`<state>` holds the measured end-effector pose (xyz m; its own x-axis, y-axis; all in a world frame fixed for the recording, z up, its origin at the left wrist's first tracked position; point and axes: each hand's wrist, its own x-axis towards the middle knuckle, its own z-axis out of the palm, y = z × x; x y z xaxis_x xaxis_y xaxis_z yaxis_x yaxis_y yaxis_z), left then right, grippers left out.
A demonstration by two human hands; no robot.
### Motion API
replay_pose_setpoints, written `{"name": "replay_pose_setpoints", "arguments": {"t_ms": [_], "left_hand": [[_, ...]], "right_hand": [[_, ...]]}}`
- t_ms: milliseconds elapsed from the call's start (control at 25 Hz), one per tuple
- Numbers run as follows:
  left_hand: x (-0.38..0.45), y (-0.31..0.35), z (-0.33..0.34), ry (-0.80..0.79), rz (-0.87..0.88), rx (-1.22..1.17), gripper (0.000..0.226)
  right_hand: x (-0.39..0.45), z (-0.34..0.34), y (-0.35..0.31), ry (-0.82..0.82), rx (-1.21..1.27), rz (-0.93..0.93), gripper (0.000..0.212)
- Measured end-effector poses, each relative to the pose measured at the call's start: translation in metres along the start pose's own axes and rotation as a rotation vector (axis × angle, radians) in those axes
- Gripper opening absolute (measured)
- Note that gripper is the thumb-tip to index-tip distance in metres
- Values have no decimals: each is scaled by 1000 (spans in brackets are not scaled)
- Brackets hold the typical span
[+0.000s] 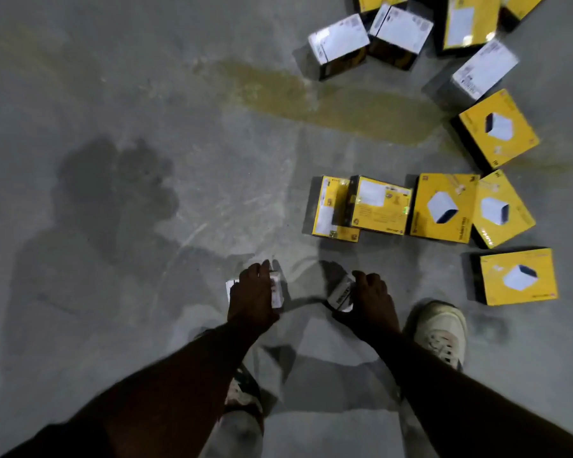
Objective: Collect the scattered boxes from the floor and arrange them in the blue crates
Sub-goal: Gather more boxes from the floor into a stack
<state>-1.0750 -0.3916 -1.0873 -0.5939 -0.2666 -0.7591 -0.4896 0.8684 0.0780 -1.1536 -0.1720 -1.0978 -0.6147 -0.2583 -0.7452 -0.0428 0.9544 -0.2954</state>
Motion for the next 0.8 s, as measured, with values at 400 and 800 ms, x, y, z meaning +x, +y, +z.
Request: {"name": "replay_pose_setpoints", "arguments": {"t_ms": [400, 800], "left_hand": [[14, -28, 9, 173, -173, -485, 81], [-79, -8, -248, -89, -103, -1480, 54]], "right_hand": [[20, 16, -33, 137, 303, 86, 106], [-79, -186, -246, 138, 1239, -67, 27]]}}
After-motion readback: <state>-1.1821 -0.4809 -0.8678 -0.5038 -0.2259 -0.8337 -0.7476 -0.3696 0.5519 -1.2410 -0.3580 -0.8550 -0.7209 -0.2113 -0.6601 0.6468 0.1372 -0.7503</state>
